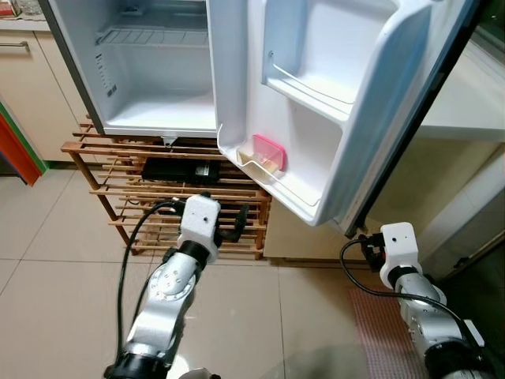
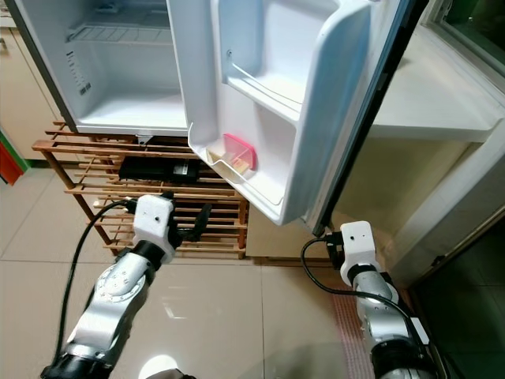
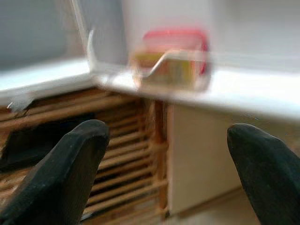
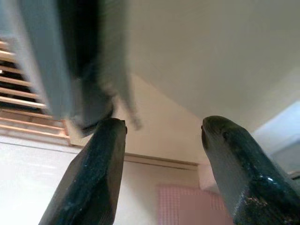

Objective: Restocking fridge

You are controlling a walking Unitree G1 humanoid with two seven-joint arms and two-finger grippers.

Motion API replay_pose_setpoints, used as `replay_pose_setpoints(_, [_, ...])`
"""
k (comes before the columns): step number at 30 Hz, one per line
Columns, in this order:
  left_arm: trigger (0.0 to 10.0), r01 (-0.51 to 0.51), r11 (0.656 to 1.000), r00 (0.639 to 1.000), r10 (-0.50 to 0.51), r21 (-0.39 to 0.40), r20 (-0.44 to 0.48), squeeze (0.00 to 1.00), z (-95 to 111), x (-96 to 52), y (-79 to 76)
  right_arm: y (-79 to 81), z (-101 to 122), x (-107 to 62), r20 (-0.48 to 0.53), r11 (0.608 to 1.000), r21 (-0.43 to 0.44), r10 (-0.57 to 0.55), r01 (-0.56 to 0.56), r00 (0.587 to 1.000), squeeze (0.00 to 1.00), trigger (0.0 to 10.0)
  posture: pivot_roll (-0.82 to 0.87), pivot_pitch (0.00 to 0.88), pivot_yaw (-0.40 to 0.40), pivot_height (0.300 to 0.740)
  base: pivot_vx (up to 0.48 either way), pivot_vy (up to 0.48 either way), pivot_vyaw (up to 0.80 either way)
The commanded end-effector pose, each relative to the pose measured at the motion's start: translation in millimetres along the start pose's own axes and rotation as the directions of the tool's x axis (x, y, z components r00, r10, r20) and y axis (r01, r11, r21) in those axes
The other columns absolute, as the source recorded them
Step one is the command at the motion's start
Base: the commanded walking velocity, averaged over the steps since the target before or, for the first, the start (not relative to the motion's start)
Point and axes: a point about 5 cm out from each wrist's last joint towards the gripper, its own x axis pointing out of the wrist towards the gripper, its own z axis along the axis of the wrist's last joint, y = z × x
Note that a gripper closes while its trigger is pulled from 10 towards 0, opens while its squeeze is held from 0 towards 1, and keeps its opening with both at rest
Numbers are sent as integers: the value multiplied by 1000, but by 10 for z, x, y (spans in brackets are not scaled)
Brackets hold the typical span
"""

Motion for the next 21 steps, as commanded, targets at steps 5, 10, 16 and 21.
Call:
replay_pose_setpoints(5, [10000,60,997,995,-55,48,-87,0,-351,-188,-6,-223,183,85,39,998,-13,-64,65,997,35,10000,3,0,-53,740,0,0,0])
replay_pose_setpoints(10, [10000,66,997,983,-56,51,-175,0,-580,-154,-48,-341,324,144,62,996,-21,-86,88,994,35,10000,-15,0,-64,740,0,0,0])
replay_pose_setpoints(16, [10000,67,997,962,-56,32,-266,0,-767,-136,-67,-290,448,207,98,997,30,-75,72,992,39,10000,-32,0,-60,740,0,0,0])
replay_pose_setpoints(21, [10000,66,997,942,-49,40,-333,0,-900,-125,-61,-122,584,270,148,995,100,-17,2,989,35,10000,-36,0,-57,740,0,0,0])
